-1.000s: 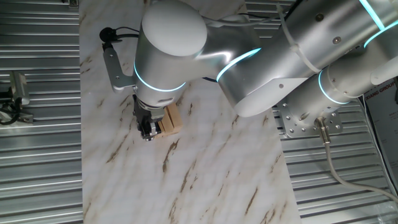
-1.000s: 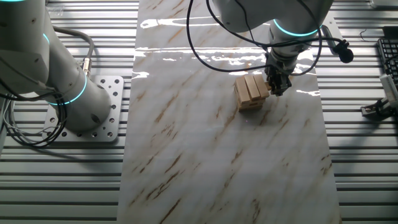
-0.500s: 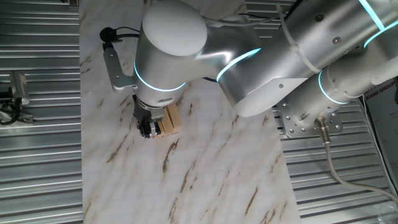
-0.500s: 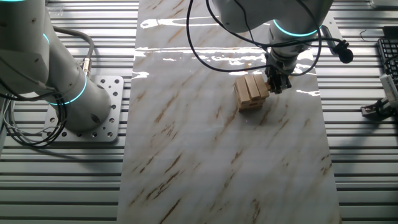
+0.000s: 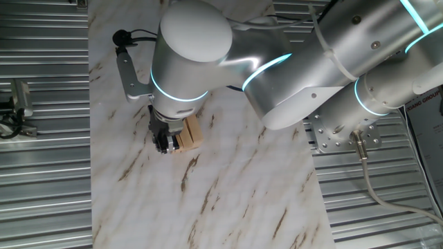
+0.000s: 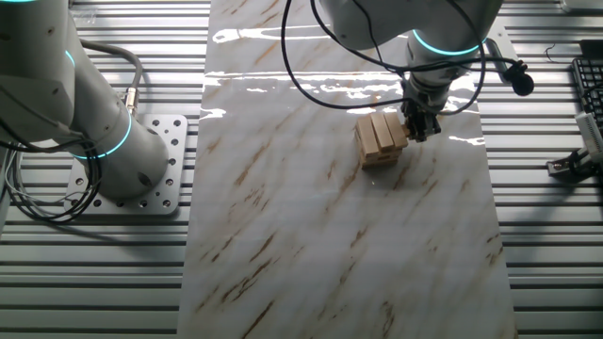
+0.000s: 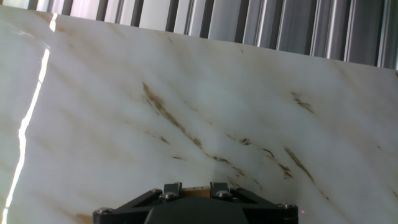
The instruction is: Play Jenga
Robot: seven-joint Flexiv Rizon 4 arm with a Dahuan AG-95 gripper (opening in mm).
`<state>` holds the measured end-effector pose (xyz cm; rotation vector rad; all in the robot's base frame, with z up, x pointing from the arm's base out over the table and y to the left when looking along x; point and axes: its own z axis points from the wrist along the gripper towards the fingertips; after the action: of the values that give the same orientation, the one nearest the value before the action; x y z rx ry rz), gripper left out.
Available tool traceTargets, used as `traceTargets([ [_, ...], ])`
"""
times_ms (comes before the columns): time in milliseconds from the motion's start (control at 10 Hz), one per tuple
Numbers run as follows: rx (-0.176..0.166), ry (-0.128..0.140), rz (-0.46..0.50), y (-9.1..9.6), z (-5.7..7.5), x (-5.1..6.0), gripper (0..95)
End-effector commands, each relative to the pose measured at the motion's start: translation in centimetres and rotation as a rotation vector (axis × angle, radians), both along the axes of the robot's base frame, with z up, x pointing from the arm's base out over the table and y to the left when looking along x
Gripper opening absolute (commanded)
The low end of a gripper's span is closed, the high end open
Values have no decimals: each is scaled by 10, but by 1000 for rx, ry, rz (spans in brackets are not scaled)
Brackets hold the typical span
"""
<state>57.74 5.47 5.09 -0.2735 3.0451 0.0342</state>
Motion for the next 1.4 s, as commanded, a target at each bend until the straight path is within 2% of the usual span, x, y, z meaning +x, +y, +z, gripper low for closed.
traceTargets([
  [100, 1, -1, 0, 0, 0, 0, 0],
  [600, -9, -2, 26, 0, 0, 0, 0],
  [1400, -6, -7, 26, 0, 0, 0, 0],
])
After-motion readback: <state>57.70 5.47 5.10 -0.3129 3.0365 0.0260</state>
